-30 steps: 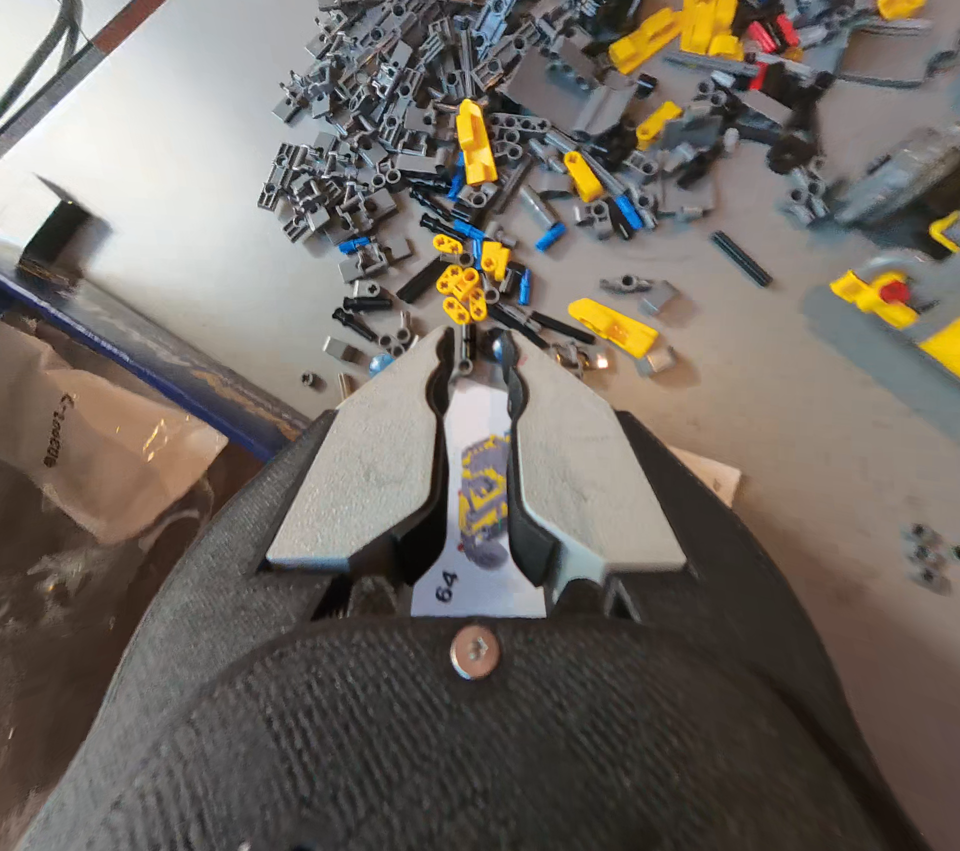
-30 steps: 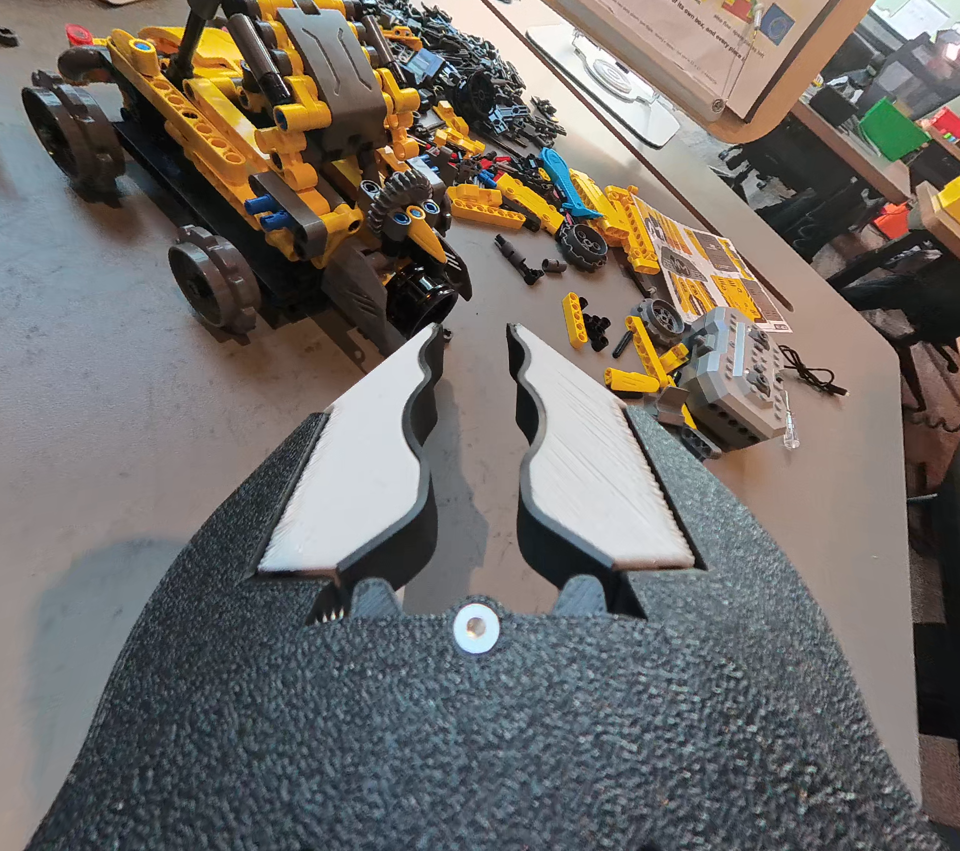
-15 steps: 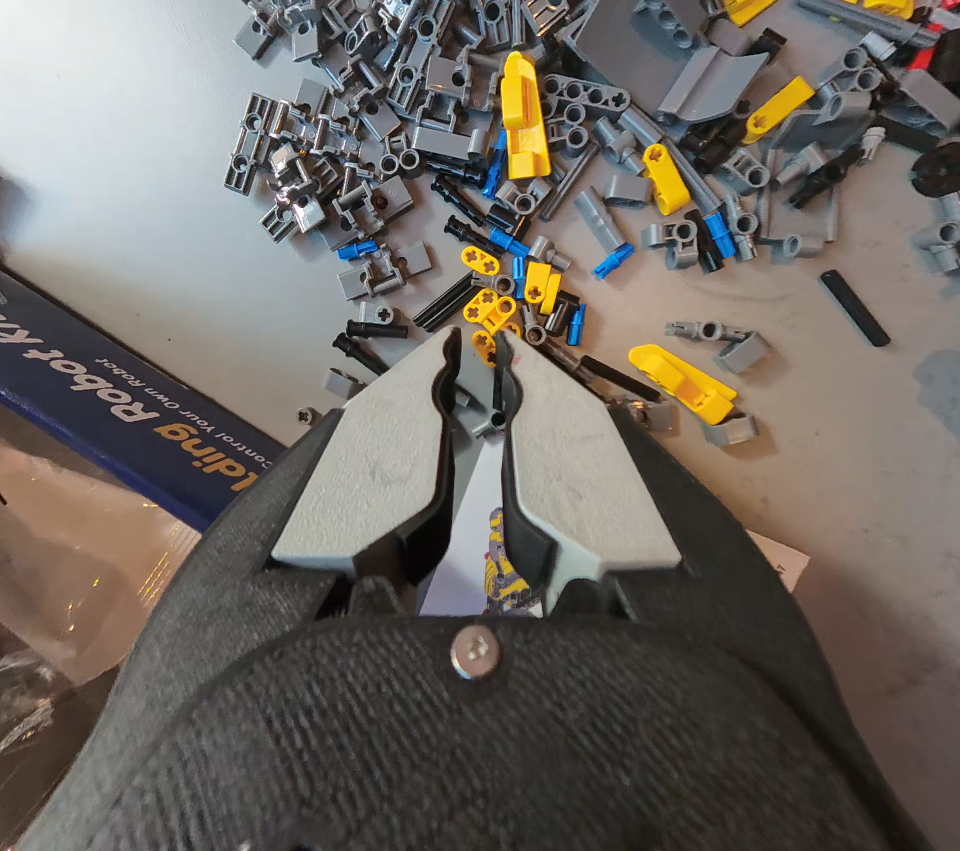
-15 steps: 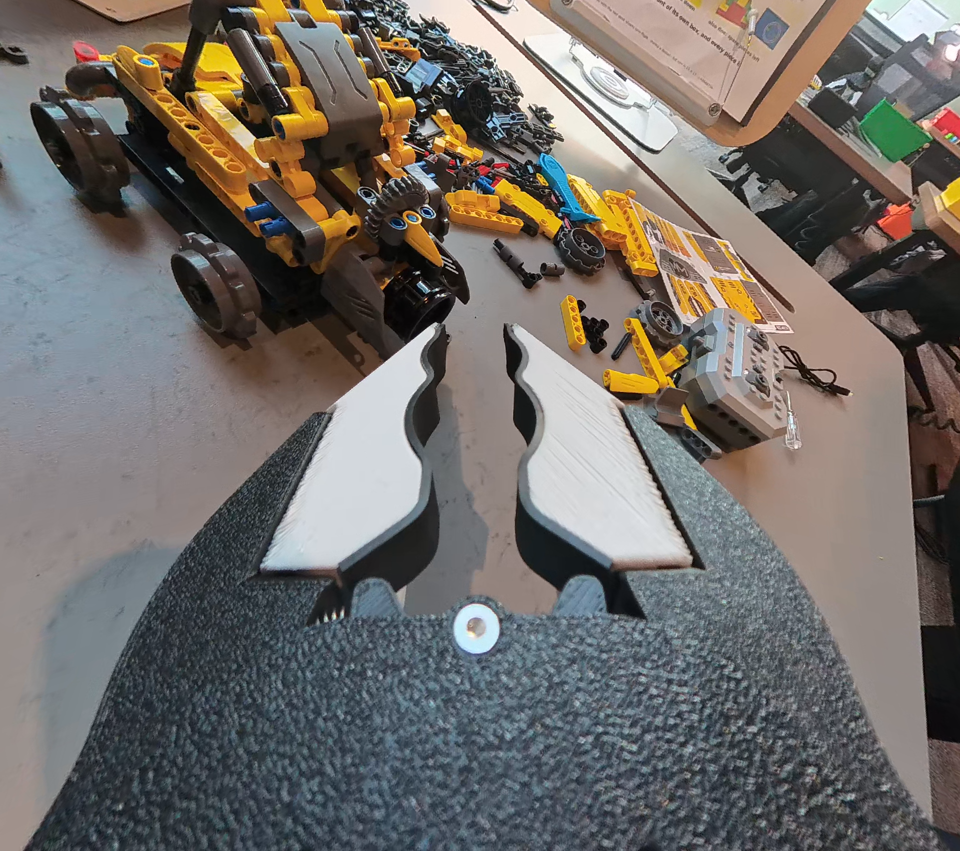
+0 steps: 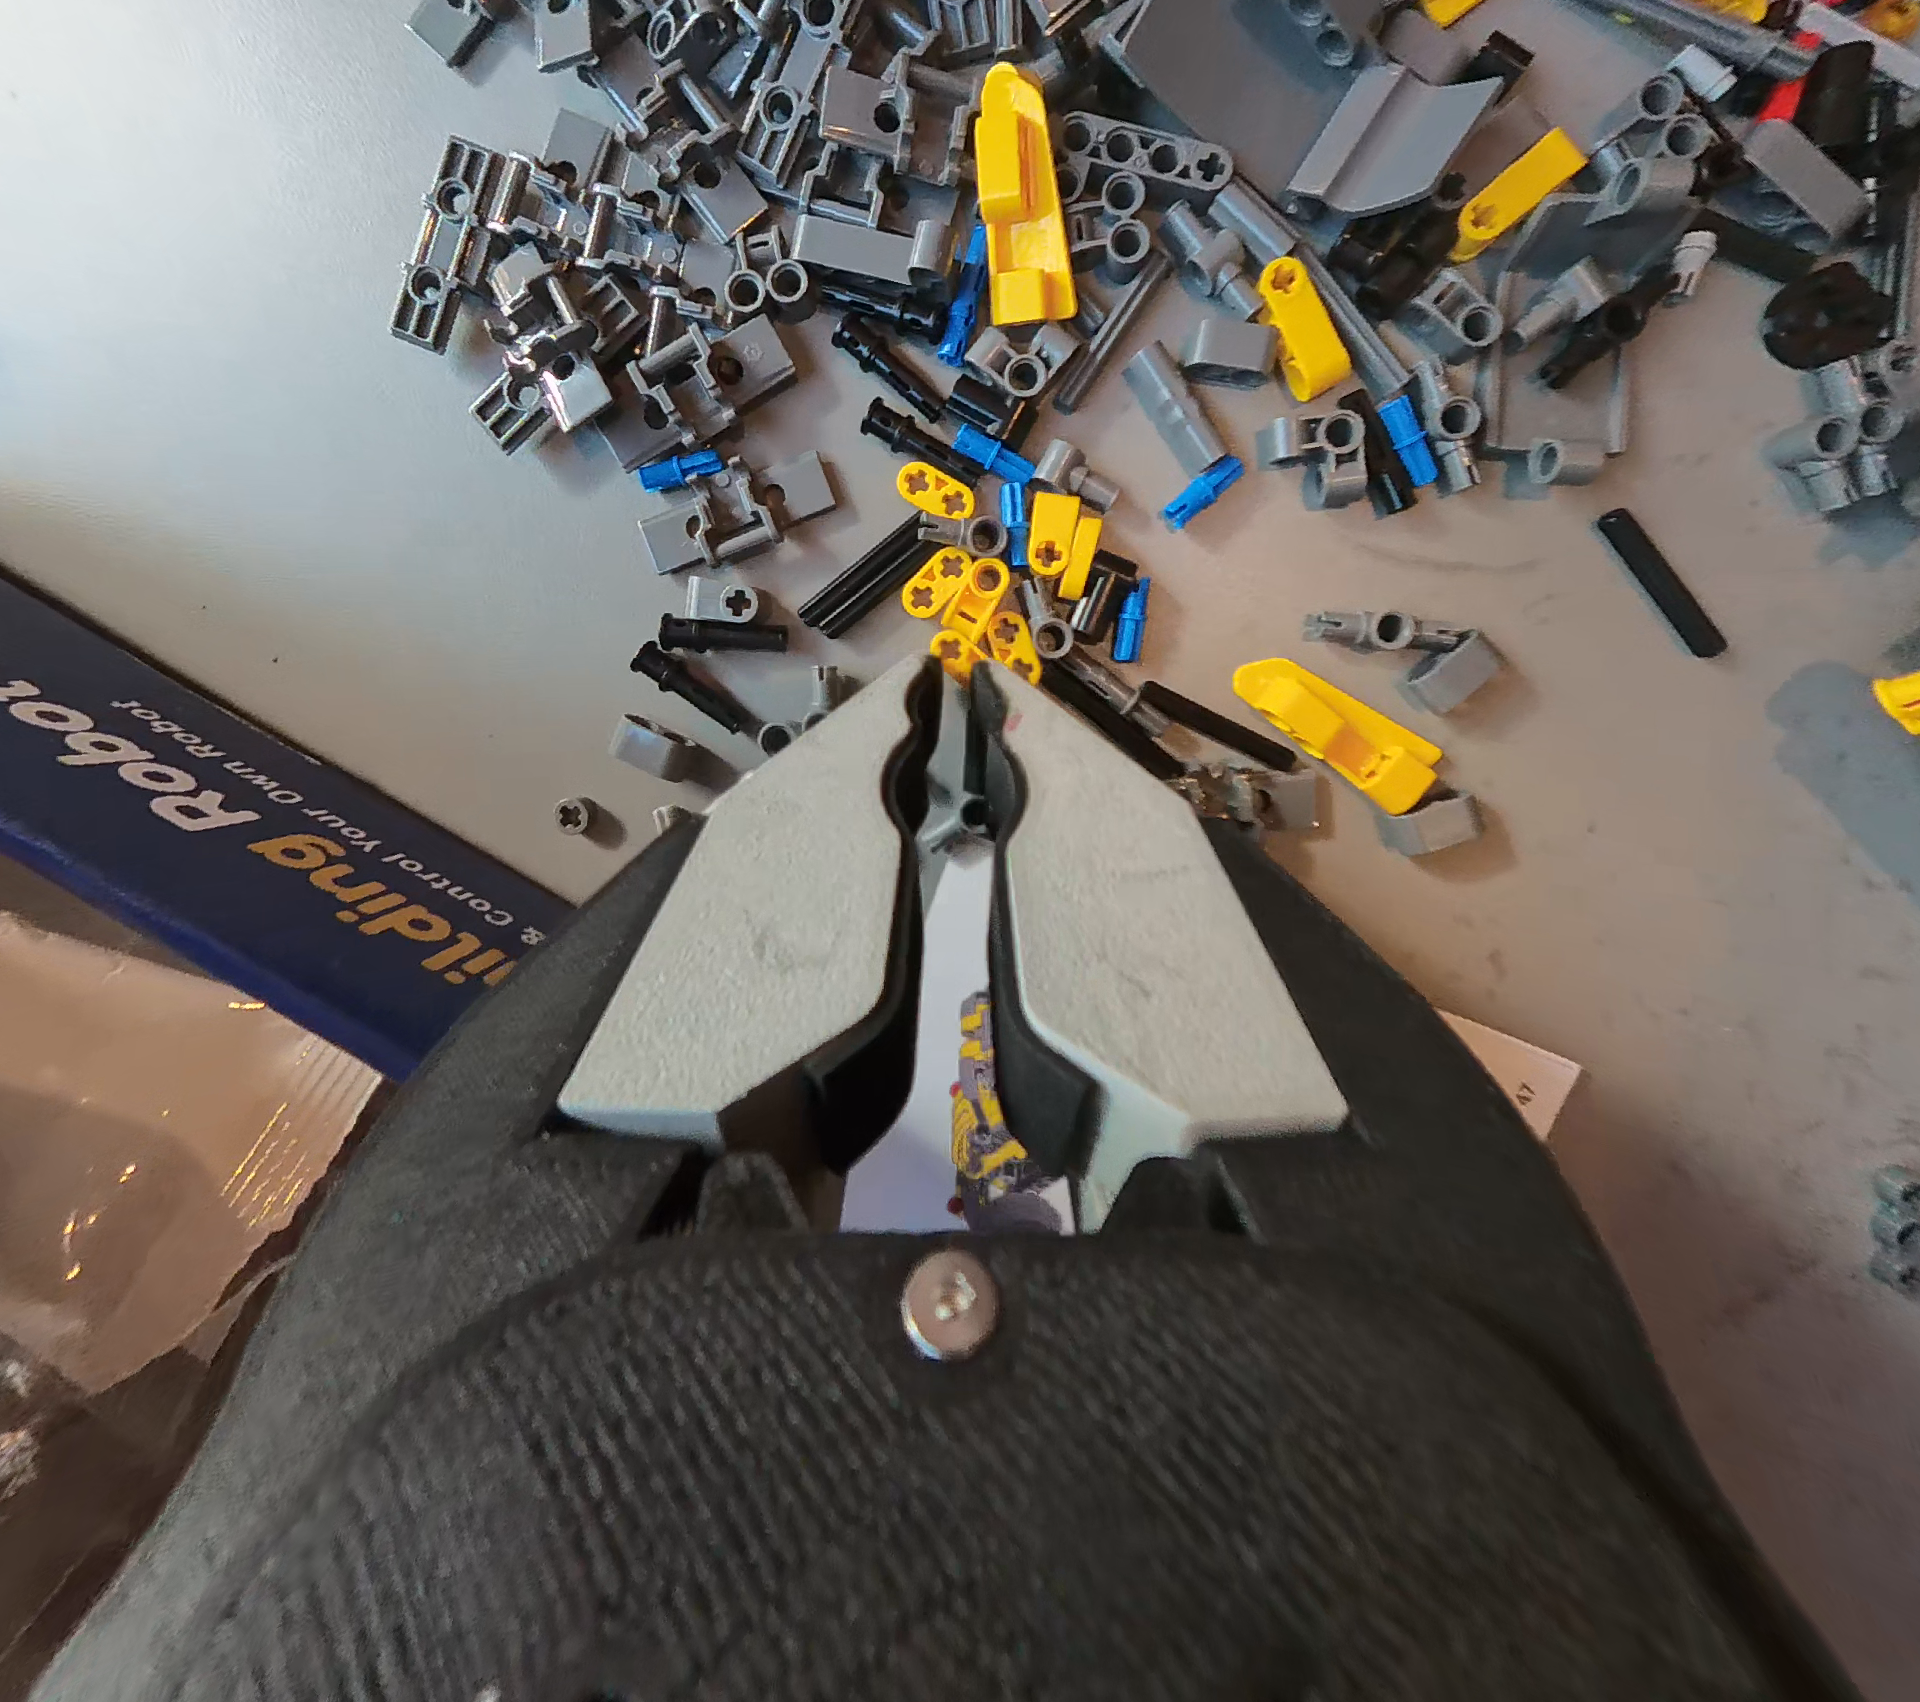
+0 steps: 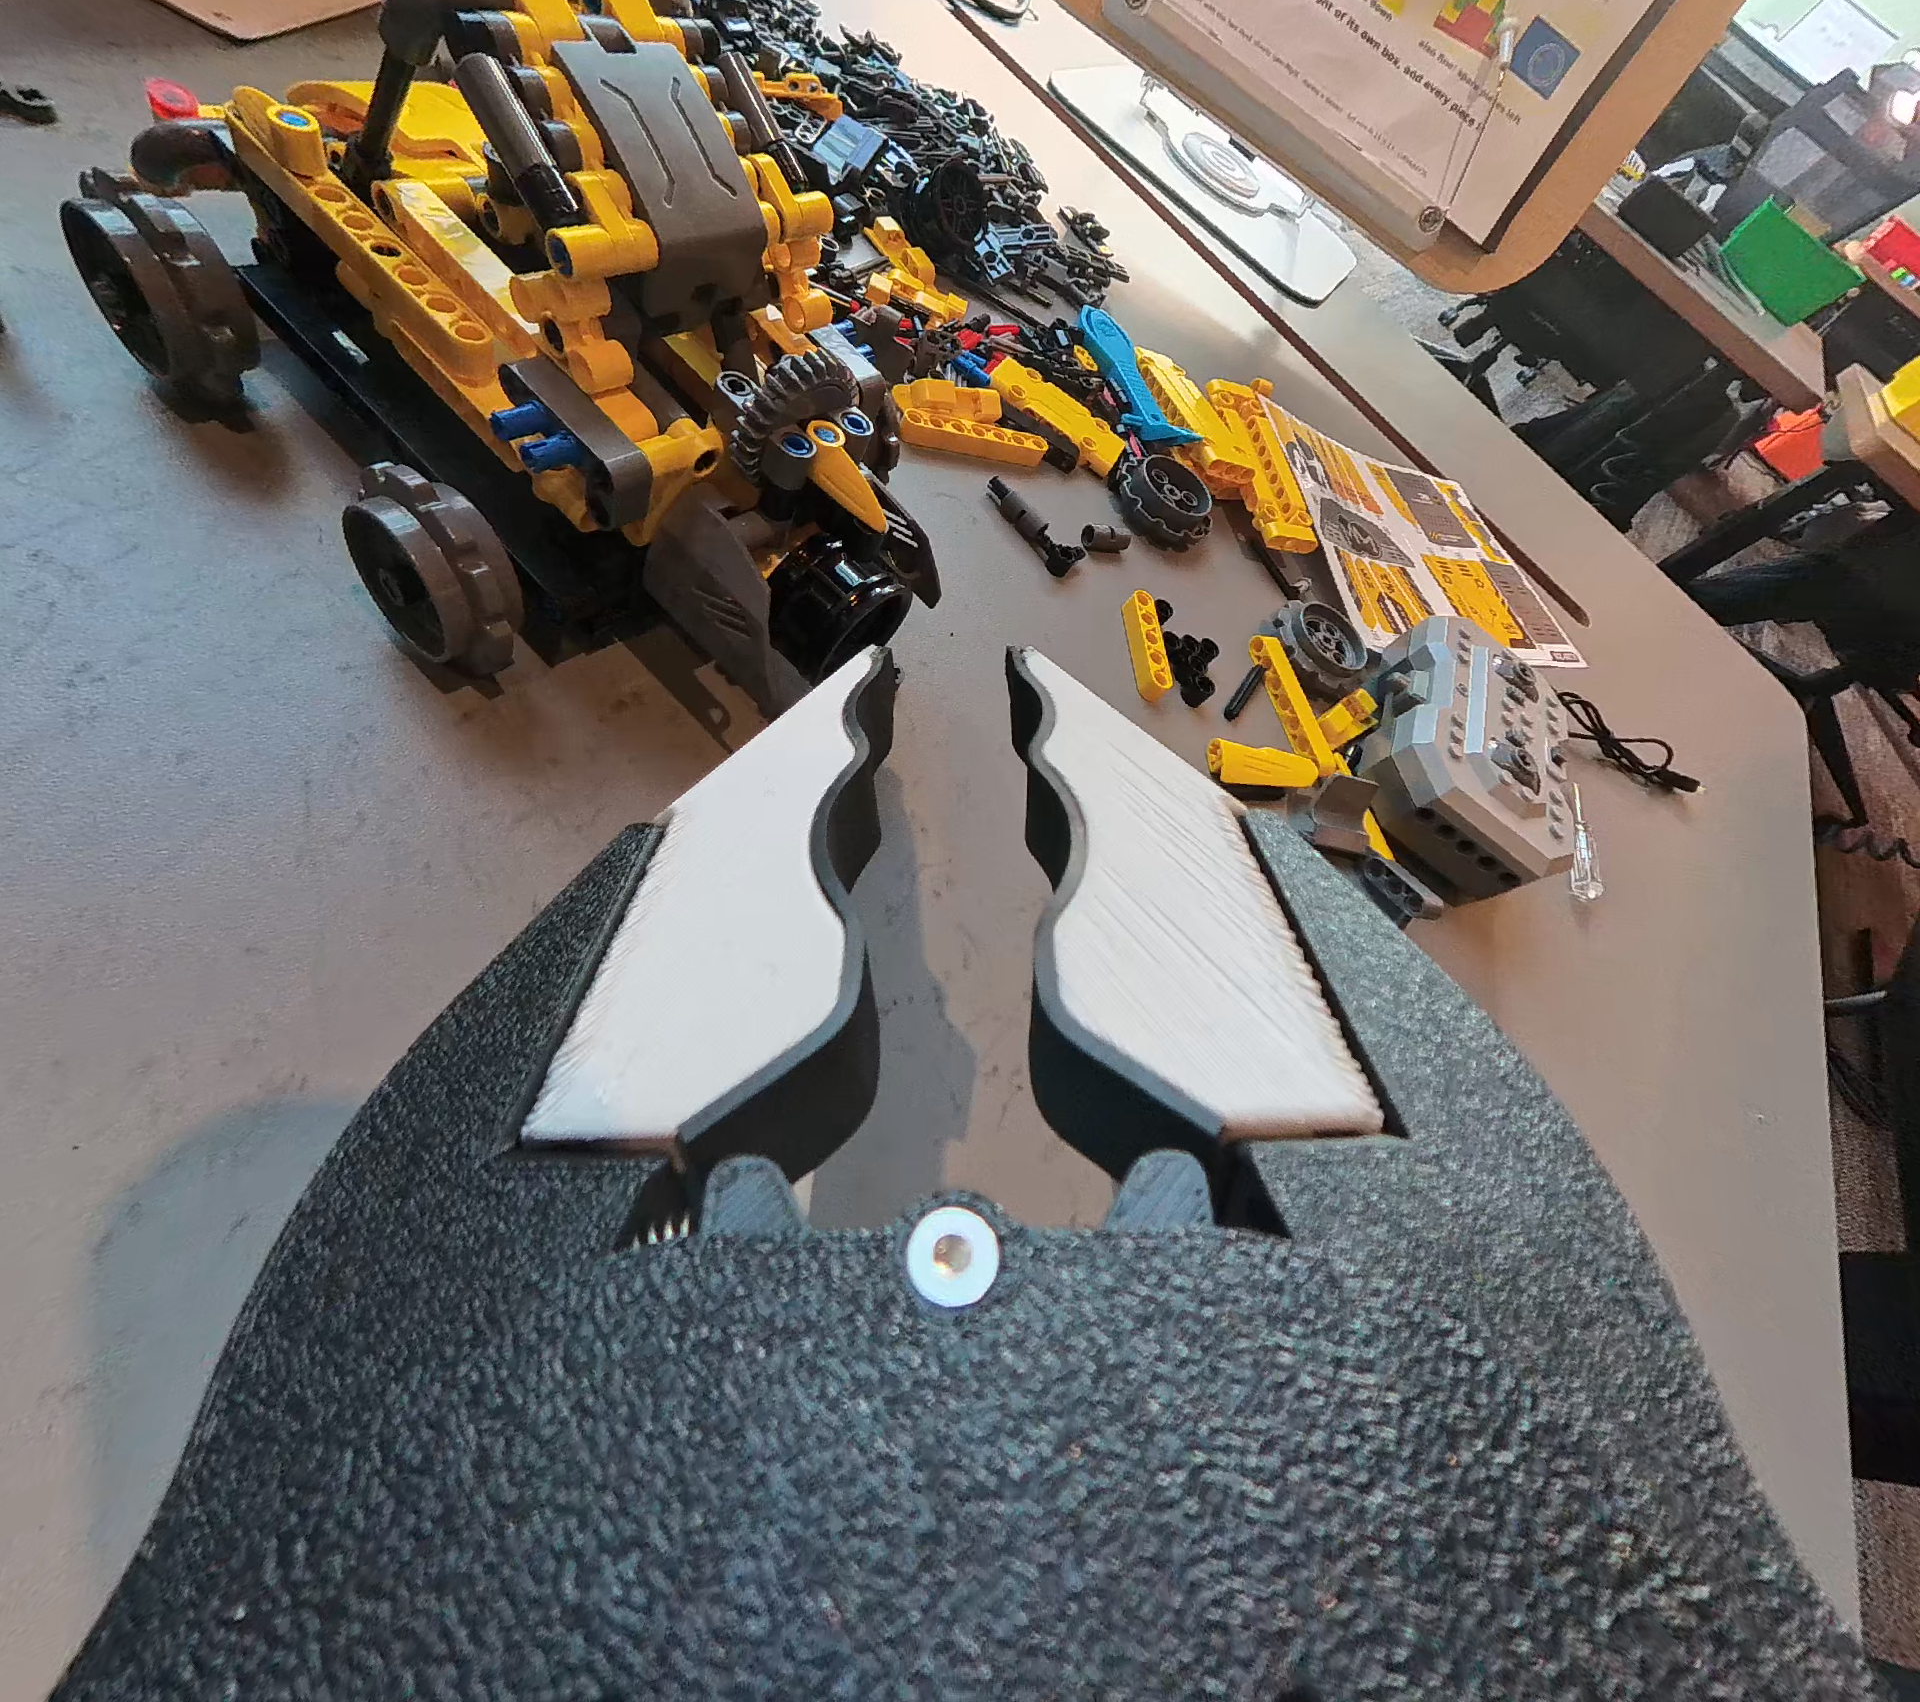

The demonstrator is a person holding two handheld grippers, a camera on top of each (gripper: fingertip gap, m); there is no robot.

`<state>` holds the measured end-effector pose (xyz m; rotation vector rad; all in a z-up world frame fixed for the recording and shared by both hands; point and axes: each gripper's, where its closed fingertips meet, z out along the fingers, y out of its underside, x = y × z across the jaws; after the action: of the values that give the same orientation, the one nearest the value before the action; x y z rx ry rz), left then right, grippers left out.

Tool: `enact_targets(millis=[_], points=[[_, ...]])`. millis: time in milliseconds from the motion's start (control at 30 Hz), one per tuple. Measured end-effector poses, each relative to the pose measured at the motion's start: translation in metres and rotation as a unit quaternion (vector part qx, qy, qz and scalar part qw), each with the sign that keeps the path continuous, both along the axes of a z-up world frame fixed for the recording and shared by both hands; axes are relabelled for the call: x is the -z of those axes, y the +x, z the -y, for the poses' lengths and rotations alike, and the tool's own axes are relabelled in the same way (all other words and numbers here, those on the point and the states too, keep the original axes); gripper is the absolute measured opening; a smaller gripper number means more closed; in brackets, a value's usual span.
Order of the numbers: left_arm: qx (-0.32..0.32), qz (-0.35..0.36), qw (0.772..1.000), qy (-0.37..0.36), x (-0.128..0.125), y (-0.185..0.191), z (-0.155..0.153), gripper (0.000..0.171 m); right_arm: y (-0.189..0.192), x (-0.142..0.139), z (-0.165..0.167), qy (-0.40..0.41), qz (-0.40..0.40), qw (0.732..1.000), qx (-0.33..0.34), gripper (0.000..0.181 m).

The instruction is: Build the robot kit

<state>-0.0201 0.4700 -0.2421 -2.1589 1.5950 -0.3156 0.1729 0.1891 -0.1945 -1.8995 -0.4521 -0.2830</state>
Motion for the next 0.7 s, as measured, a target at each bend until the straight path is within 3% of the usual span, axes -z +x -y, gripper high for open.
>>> enact_targets(millis=[700], points=[[0.000, 0.010, 1.000, -0.014, -0.0024, 0.0043, 0.0016, 0.004, -0.0007, 0.0013, -0.0001, -0.003, 0.007, 1.000, -0.001, 0.021]])
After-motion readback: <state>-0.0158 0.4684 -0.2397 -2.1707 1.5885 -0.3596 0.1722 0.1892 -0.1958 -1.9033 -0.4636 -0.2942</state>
